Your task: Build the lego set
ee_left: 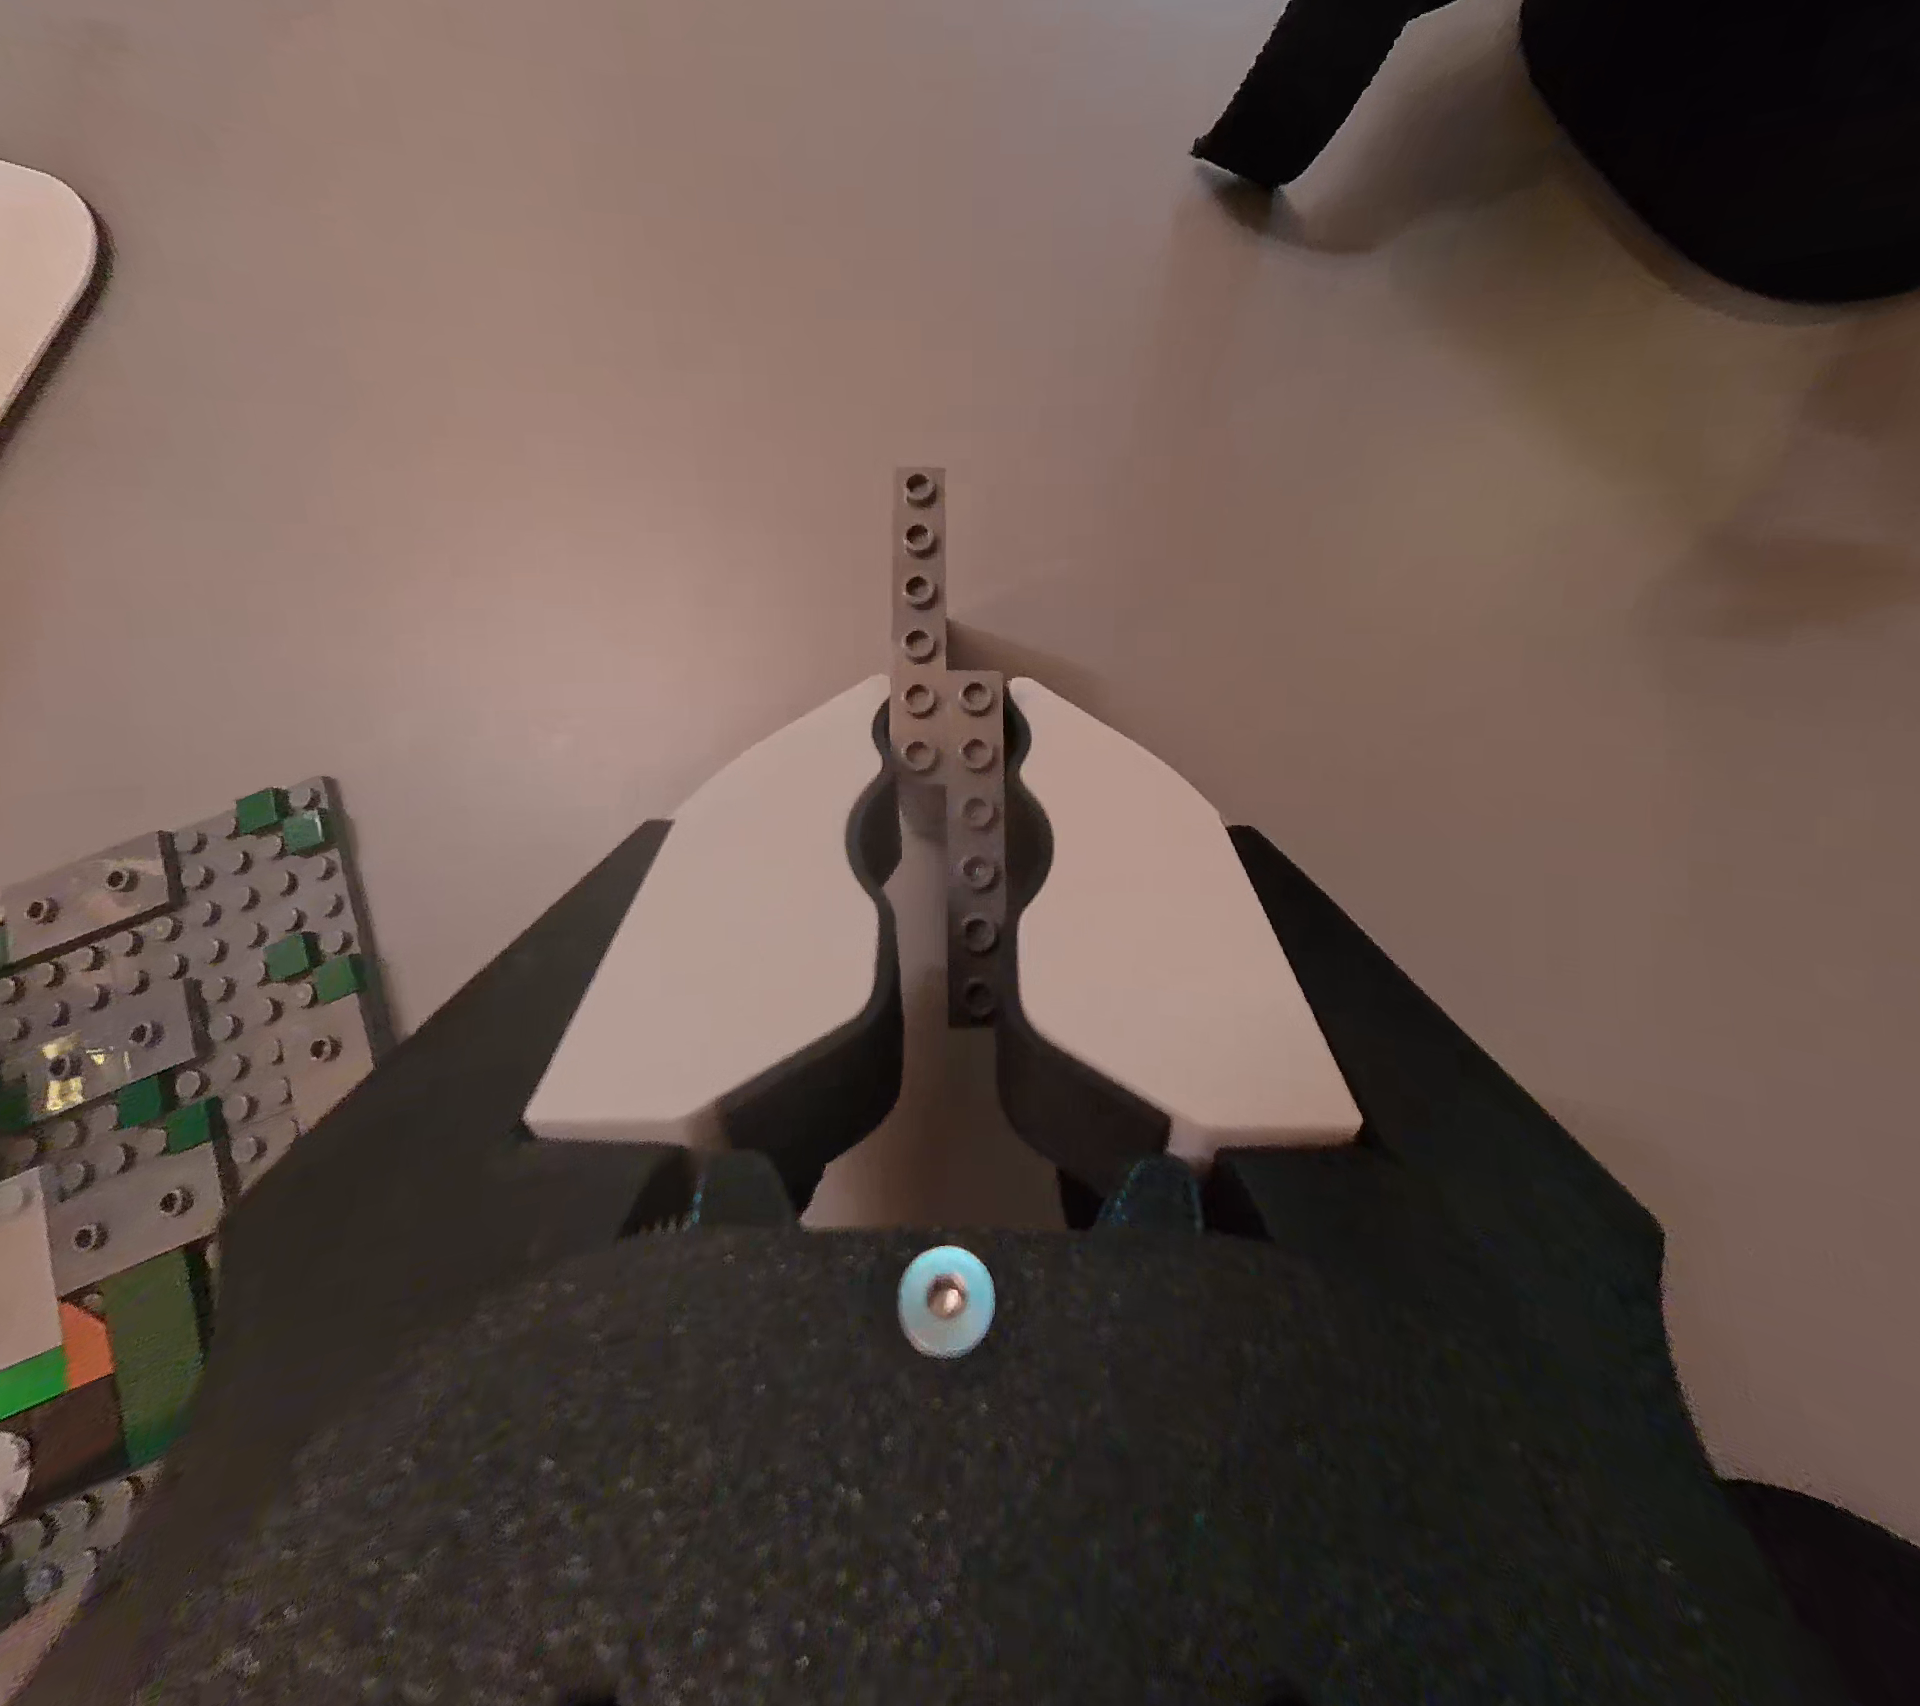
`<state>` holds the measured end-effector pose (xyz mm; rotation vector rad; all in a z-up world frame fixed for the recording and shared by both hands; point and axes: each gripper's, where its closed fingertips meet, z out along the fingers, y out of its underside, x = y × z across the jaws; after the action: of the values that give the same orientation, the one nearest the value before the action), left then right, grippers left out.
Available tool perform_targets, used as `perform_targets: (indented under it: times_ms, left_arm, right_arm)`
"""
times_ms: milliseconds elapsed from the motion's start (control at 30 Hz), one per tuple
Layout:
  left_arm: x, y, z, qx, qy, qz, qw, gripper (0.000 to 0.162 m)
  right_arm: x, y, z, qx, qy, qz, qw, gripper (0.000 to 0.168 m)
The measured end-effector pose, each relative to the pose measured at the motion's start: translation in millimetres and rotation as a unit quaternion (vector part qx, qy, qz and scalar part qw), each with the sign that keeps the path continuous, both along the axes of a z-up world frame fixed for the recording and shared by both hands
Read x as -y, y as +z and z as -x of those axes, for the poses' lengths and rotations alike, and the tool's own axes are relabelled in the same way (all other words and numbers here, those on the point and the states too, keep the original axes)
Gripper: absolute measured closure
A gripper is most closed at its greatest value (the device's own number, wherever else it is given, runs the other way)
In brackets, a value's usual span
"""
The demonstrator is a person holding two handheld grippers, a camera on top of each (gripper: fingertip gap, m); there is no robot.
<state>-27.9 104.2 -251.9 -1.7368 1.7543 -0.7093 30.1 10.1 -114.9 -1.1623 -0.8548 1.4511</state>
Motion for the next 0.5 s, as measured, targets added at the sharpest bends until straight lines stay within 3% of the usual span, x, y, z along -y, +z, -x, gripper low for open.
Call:
perform_targets:
  times_ms: [200,500]
  left_arm:
    - [-1.6,13.8,-2.9,0.048,0.010,0.016,0.999,0.148]
    - [-3.7,61.0,-8.3,0.210,0.033,0.082,0.974,0.148]
  right_arm:
    - [-4.6,-2.7,-2.0,0.000,-0.009,0.009,1.000,0.137]
    - [-16.0,-7.0,-4.2,0.001,-0.039,0.019,0.999,0.137]
